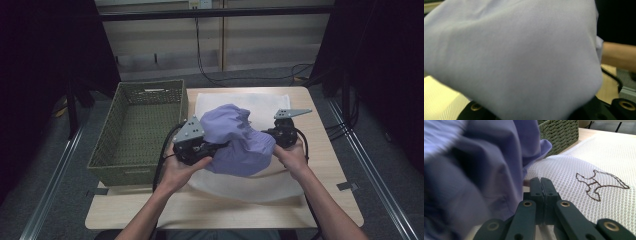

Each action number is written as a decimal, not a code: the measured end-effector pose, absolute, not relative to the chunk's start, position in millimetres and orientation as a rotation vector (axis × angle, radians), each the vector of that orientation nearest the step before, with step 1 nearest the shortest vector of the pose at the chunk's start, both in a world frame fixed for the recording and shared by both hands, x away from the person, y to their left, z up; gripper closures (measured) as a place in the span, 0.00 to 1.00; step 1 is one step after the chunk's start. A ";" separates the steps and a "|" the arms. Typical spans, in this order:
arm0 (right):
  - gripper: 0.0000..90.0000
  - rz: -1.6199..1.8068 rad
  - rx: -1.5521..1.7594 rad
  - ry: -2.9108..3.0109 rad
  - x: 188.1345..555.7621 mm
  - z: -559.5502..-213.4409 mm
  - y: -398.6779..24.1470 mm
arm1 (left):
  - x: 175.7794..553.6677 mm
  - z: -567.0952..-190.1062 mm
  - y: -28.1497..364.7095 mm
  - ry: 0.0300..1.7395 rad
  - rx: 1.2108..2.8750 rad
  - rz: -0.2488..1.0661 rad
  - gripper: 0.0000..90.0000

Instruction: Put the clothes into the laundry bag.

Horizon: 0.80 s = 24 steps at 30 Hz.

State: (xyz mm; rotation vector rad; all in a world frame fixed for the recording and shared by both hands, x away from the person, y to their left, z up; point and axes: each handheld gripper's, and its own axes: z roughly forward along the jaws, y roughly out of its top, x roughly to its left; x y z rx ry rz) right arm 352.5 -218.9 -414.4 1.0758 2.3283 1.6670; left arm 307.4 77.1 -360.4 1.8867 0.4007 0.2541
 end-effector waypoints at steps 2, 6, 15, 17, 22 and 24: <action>1.00 1.666 1.076 2.332 352.6 -414.5 -219.0 | 309.2 -365.8 74.6 0.409 1.894 0.252 0.85; 1.00 1.658 1.075 2.339 352.6 -416.2 -217.7 | 310.7 -373.9 70.6 0.414 1.915 0.246 0.85; 1.00 1.649 1.070 2.347 353.0 -417.6 -215.8 | 310.8 -393.6 54.7 0.393 2.012 0.277 0.85; 1.00 1.645 1.077 2.349 353.0 -418.5 -215.9 | 311.5 -397.0 53.2 0.402 2.018 0.274 0.85; 1.00 1.643 1.086 2.347 353.8 -419.4 -217.5 | 313.0 -404.6 50.3 0.412 2.035 0.276 0.85; 1.00 1.645 1.086 2.345 353.7 -419.2 -217.5 | 312.9 -407.4 48.7 0.400 2.066 0.300 0.85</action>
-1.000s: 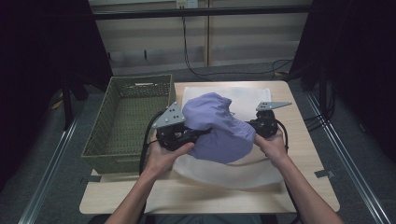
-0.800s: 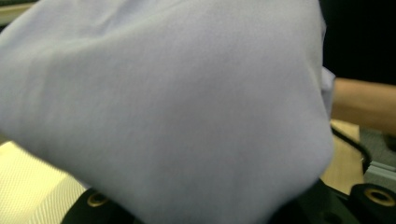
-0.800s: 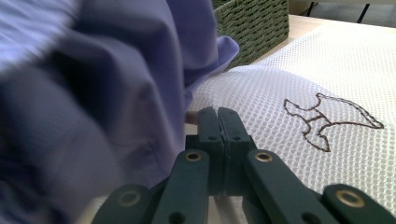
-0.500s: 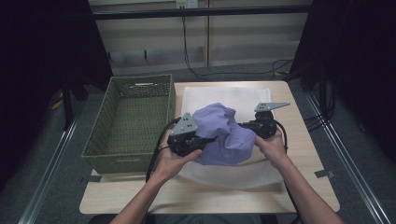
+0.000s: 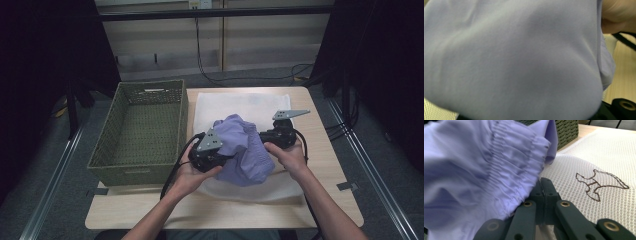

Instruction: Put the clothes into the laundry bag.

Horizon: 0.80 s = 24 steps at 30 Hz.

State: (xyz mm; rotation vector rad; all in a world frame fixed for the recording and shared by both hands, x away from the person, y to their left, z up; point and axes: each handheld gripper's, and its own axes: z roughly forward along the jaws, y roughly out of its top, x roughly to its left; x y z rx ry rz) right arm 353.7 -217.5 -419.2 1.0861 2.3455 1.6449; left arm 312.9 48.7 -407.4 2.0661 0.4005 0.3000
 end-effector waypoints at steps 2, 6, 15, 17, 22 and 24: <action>1.00 1.644 1.088 2.344 353.5 -419.1 -217.2 | 313.5 -410.8 47.1 0.393 2.083 0.296 0.85; 1.00 1.635 1.079 2.350 353.0 -419.0 -216.1 | 314.7 -419.6 42.3 0.399 2.109 0.276 0.85; 1.00 1.635 1.082 2.347 352.8 -418.5 -216.7 | 315.1 -432.9 33.3 0.400 2.179 0.234 0.85; 1.00 1.636 1.082 2.346 352.7 -418.2 -216.8 | 315.2 -437.3 31.7 0.405 2.183 0.221 0.84; 1.00 1.638 1.085 2.341 353.0 -418.0 -218.0 | 315.4 -447.1 26.1 0.393 2.220 0.203 0.84; 1.00 1.639 1.084 2.339 352.9 -417.7 -218.5 | 315.1 -449.5 24.4 0.406 2.232 0.190 0.84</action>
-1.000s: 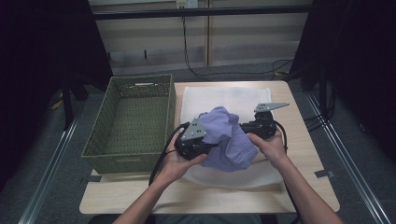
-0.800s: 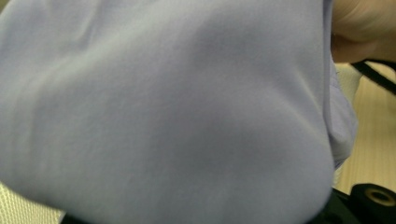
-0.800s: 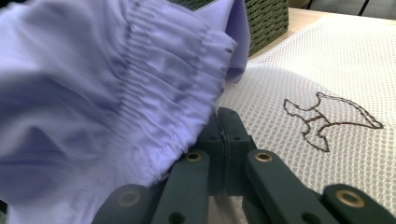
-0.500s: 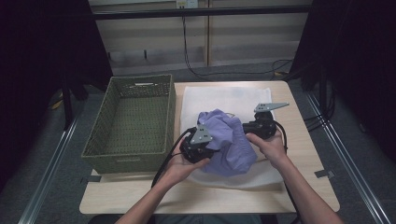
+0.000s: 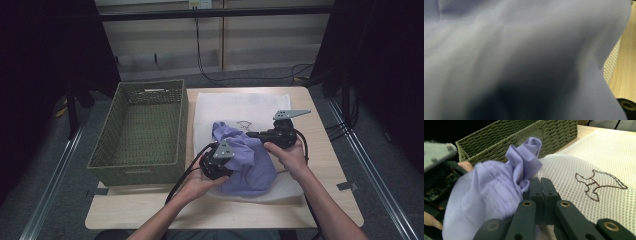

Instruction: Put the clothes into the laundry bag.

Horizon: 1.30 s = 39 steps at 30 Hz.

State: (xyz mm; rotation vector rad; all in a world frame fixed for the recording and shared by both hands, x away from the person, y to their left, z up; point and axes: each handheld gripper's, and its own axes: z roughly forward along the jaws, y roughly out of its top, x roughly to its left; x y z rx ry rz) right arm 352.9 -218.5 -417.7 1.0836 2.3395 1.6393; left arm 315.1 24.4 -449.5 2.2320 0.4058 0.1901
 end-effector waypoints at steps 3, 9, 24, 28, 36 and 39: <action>0.99 1.643 1.088 2.333 352.9 -417.6 -219.3 | 314.3 -451.9 22.4 0.393 2.246 0.185 0.84; 0.99 1.643 1.093 2.331 352.4 -417.6 -218.8 | 311.8 -460.1 15.7 0.383 2.300 0.173 0.84; 0.99 1.644 1.086 2.317 351.0 -414.9 -220.3 | 316.8 -481.5 10.7 0.384 2.386 0.191 0.81; 0.99 1.651 1.083 2.310 350.4 -413.3 -220.7 | 318.5 -483.3 10.5 0.386 2.411 0.176 0.80; 0.99 1.653 1.071 2.306 349.4 -411.1 -219.8 | 319.3 -487.5 10.6 0.385 2.395 0.185 0.78; 0.99 1.655 1.069 2.309 349.4 -410.0 -220.5 | 316.7 -489.4 10.4 0.446 2.348 0.170 0.76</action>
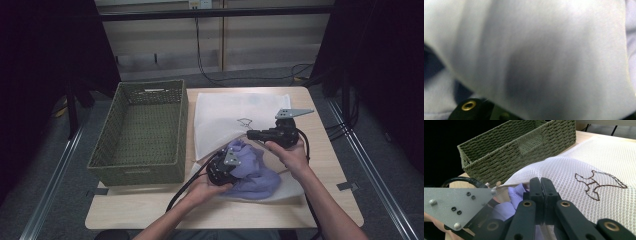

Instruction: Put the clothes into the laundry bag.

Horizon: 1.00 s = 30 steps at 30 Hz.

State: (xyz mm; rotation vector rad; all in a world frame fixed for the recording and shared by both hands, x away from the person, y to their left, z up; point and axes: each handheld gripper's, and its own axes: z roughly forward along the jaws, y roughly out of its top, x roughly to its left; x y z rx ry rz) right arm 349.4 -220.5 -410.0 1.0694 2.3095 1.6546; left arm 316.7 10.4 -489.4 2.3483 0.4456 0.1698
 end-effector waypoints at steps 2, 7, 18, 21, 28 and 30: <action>0.99 1.657 1.072 2.302 349.7 -410.0 -221.8 | 316.1 -488.0 10.7 0.463 2.332 0.159 0.74; 0.99 1.662 1.075 2.301 350.0 -410.4 -223.6 | 312.2 -481.6 12.9 0.460 2.288 0.100 0.55; 0.99 1.662 1.086 2.300 350.2 -411.9 -224.4 | 301.5 -446.7 36.7 0.444 2.172 0.100 0.42; 0.99 1.660 1.087 2.301 350.4 -412.3 -223.8 | 298.2 -439.9 41.3 0.413 2.158 0.094 0.45; 0.99 1.661 1.088 2.307 349.7 -412.3 -224.3 | 286.7 -432.4 44.0 0.333 2.186 0.058 0.59; 0.99 1.659 1.086 2.307 349.8 -412.9 -224.6 | 284.2 -433.4 45.9 0.302 2.186 0.045 0.64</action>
